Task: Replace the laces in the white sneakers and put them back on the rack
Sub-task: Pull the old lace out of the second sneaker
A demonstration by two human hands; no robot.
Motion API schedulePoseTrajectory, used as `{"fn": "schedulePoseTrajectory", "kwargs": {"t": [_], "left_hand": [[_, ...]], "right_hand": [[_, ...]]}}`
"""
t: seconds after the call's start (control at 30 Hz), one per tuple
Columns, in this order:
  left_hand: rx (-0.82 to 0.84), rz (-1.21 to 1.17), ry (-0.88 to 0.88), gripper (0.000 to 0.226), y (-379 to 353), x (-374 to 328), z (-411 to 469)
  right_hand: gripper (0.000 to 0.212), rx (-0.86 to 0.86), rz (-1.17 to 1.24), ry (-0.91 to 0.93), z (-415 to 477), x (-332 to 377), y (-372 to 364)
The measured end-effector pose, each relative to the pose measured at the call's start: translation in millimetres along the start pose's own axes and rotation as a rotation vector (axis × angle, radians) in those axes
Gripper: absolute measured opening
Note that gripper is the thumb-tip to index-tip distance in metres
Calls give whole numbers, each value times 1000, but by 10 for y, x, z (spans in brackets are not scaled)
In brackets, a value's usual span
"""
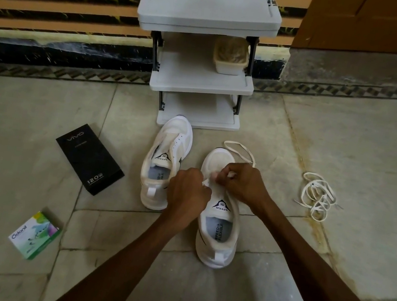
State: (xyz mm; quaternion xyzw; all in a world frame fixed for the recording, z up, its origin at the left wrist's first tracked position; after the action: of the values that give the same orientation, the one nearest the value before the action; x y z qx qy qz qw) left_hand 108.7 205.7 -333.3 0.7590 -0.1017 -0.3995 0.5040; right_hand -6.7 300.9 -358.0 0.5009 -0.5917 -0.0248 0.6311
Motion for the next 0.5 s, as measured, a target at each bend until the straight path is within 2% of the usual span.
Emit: {"fn": "schedulePoseTrajectory", "kwargs": {"t": [0.07,0.13,0.2,0.33,0.4,0.5], "left_hand": [[-6,-8,2,14,-1,-8,-21],[-18,-24,12,19,0,-20,-37],[-22,-32,25,33,-1,-18,-42],[-23,-62,42,38,7,-6,-40],[-19,-76,60,34,1,-1,-42],[-21,-59,40,15,8,-26,-58]], "right_hand": [[15,27,-92,52,-1,12,19],[7,-13,-115,87,-16,62,51],[8,-66,-168,120,-44,130,48],[10,-52,-262,180,-68,221,-57],[12,-39,-282,183,-71,239,-73],[18,-48,-295,122,-50,221,-25]]}}
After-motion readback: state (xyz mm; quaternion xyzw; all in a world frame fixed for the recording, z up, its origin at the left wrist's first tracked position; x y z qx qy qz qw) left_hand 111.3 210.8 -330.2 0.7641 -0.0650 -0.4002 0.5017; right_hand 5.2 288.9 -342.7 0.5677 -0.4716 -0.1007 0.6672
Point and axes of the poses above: each hand's wrist, its own z-axis towards the middle knuckle, its own y-axis out of the back of the hand, x = y × z, the point moved 5 cm from there along z, towards the middle knuckle, and after that the axes turned 2 degrees about -x, right-handed, at the moved point
